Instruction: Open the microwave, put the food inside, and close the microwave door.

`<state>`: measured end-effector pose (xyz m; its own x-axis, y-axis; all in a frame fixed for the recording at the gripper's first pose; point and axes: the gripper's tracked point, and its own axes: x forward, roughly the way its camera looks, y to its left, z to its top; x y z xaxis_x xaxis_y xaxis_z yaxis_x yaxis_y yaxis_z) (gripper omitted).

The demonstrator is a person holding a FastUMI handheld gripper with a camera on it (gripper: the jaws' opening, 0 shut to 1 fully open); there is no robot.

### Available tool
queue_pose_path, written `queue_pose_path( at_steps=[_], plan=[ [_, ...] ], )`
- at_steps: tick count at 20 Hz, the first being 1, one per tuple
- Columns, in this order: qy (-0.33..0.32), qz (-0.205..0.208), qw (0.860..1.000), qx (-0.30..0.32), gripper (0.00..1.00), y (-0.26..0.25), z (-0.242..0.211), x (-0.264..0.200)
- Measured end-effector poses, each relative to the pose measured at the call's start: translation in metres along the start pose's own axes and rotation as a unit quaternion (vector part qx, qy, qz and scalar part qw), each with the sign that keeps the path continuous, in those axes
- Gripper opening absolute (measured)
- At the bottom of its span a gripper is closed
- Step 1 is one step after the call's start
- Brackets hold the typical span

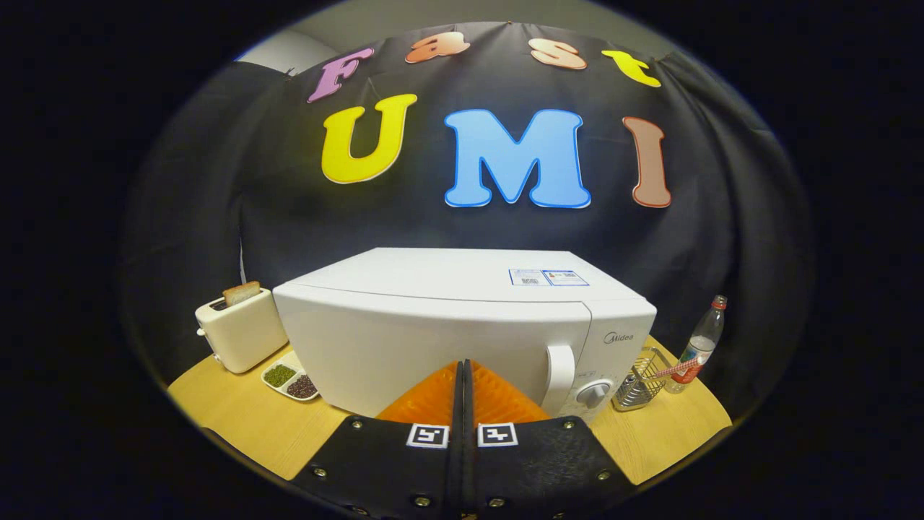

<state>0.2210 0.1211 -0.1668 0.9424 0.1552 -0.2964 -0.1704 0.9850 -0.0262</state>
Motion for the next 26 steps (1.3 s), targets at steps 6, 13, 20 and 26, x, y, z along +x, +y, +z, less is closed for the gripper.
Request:
queue_pose_path(
  at_steps=[6,13,20,26],
  plan=[
    [-0.036,-0.004,0.999,-0.004,0.01,0.003,0.025,-0.065],
    [-0.058,-0.014,0.998,-0.004,0.01,0.000,0.035,-0.133],
    [-0.071,-0.018,0.997,0.006,0.03,-0.002,0.023,-0.198],
    [-0.084,-0.009,0.996,0.020,0.27,0.008,0.018,-0.242]
  ],
)
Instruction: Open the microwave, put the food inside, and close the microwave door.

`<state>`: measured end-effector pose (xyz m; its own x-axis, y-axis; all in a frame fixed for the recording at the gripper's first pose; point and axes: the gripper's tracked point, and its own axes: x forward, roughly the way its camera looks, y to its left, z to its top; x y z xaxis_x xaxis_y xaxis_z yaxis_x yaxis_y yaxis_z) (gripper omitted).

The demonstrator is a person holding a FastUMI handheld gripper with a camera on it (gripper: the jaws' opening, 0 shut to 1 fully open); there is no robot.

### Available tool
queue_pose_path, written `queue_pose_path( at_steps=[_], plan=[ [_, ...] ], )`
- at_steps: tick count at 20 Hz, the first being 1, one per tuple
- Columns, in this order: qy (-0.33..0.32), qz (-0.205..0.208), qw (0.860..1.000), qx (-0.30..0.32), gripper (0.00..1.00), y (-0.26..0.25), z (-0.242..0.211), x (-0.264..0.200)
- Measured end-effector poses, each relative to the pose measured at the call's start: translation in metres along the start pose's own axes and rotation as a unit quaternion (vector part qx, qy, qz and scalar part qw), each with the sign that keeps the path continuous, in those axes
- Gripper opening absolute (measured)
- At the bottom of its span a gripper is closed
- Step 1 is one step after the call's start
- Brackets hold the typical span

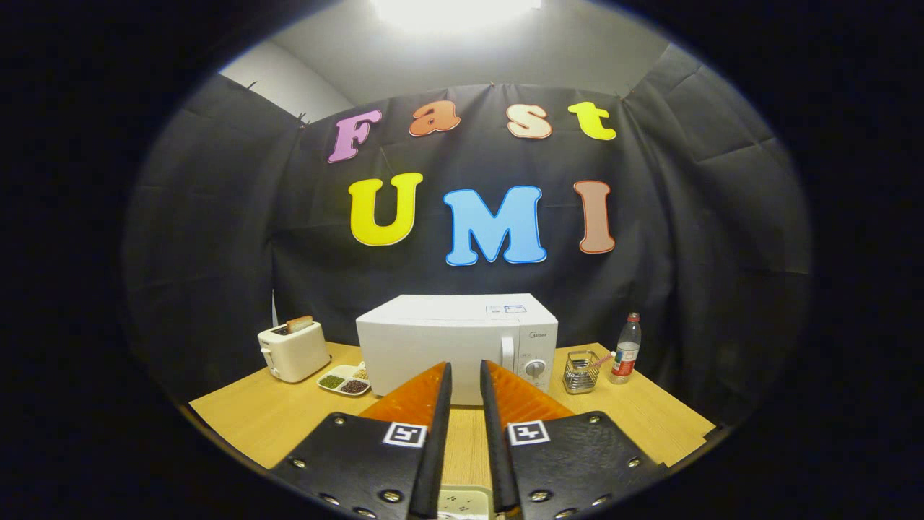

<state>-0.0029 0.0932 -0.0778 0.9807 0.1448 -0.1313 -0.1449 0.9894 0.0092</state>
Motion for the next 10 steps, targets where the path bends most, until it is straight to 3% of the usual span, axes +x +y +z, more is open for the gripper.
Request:
queue_pose_path(
  at_steps=[1,4,5,6,10],
  plan=[
    [-0.001,0.004,1.000,-0.003,0.47,0.002,0.000,-0.006],
    [-0.008,0.005,1.000,-0.009,0.75,0.000,-0.006,-0.021],
    [-0.009,0.003,1.000,-0.009,0.92,0.000,-0.007,-0.024],
    [-0.010,0.002,1.000,-0.010,0.97,0.000,-0.007,-0.028],
    [-0.015,0.009,1.000,-0.009,0.98,0.000,-0.003,-0.031]
  ],
)
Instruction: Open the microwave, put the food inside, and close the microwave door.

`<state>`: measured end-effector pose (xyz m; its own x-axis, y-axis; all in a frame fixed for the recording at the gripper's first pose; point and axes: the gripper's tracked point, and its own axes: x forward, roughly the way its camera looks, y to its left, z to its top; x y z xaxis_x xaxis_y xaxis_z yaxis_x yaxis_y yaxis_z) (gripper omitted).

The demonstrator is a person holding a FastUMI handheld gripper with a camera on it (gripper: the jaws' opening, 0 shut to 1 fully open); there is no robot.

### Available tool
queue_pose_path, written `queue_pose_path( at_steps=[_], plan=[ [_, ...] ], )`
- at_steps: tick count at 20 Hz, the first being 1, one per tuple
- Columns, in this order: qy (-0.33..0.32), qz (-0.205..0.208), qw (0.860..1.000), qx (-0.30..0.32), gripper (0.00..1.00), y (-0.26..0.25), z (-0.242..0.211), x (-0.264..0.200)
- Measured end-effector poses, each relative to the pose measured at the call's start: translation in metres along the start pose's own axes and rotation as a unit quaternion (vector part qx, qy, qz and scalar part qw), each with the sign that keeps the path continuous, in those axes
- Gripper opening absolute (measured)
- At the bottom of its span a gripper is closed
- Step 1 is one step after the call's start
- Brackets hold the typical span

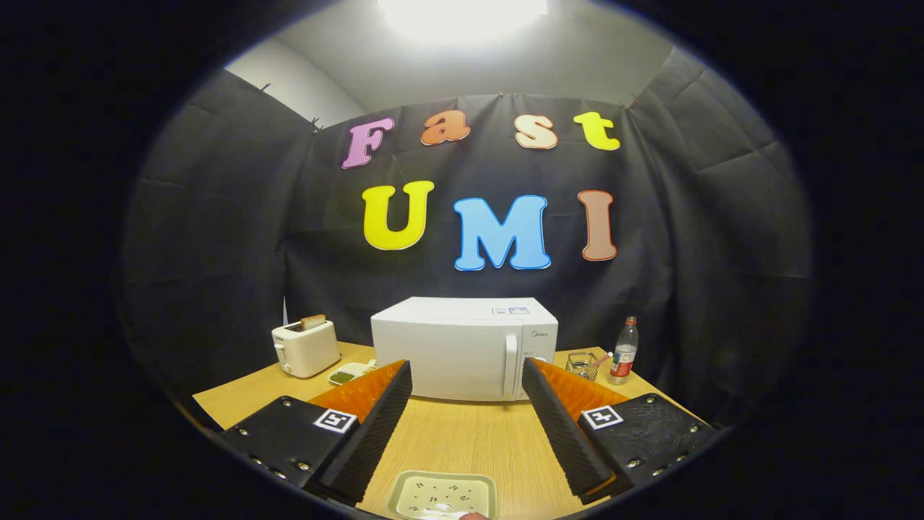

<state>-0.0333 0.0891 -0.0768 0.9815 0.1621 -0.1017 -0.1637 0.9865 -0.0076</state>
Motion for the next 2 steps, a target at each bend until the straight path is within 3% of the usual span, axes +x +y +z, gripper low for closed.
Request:
queue_pose_path(
  at_steps=[2],
  plan=[
    [-0.002,0.001,1.000,0.002,0.98,-0.0010,0.0039,-0.0005]
  ],
)
